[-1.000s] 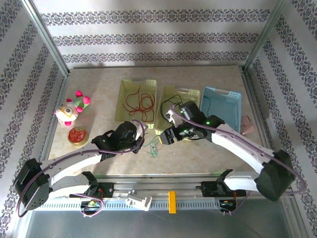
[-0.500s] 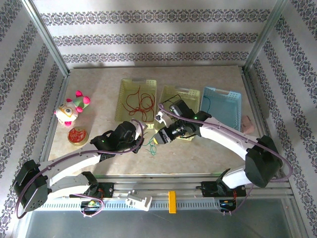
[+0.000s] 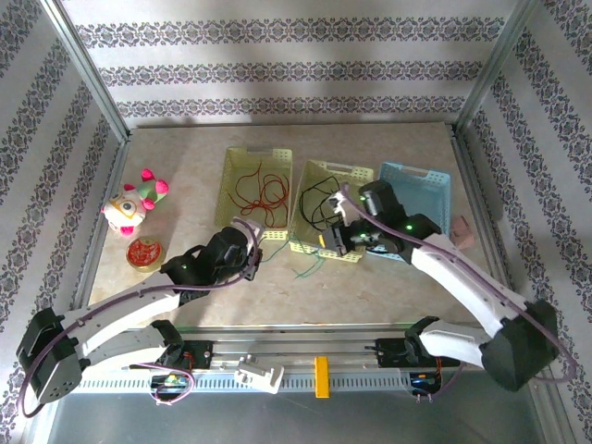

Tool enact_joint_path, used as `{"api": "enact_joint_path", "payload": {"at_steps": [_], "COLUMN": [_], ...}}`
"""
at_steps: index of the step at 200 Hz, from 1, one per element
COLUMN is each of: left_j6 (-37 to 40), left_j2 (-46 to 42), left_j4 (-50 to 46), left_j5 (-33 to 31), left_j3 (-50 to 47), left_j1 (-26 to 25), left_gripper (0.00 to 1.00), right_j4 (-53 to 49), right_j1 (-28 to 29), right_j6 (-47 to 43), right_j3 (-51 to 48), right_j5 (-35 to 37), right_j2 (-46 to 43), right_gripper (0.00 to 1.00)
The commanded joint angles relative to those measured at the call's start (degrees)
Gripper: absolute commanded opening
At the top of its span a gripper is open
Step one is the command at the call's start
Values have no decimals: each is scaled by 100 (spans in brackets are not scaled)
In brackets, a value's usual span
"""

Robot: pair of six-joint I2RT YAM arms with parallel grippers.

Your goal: Untangle the cables

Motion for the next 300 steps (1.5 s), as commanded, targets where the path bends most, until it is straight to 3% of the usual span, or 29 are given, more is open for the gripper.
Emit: {"api": "enact_joint_path", "payload": {"at_steps": [1, 42, 75, 80, 106, 117, 140, 202, 211, 231, 300], "left_j6": [-274, -384, -262, -237, -165, -139, -120, 256, 329, 404, 219], "left_j2": [-243, -493, -418, -367, -115, -38, 48, 707, 882, 1269, 2212], "left_j4": [-67, 29, 341, 373, 552, 661, 886, 1282, 1367, 1644, 2924], "left_j5": [-279, -186, 398, 486, 691, 757, 932, 1679, 1693, 1855, 2522], "left_j3": [-144, -154, -30, 13, 311, 426, 631, 1188, 1310, 1552, 2130], "left_j1": [141, 297, 345, 342, 344, 345, 334, -24, -136, -285, -304], "left_gripper": [0, 0, 0, 5, 52, 61, 69, 78, 77, 64, 69], "right_j4": [-155, 55, 452, 522, 974, 1149, 1473, 2419, 2472, 2469, 2415], "right_j1": [-427, -1078, -1308, -1307, -1310, -1317, -1318, -1306, -1287, -1232, -968], "right_j6": [127, 454, 733, 785, 1185, 1335, 1657, 2788, 2860, 2875, 2899], "right_j3": [-206, -360, -304, -284, -263, -272, -272, -474, -475, -465, -553], "right_j5": [257, 539, 26, -76, -365, -399, -402, -74, -77, -111, 44], "right_j2": [-439, -1028, -1198, -1189, -1166, -1178, -1193, -1190, -1170, -1114, -1194], "right_gripper": [0, 0, 0, 0, 0, 0, 0, 0, 0, 0, 0]}}
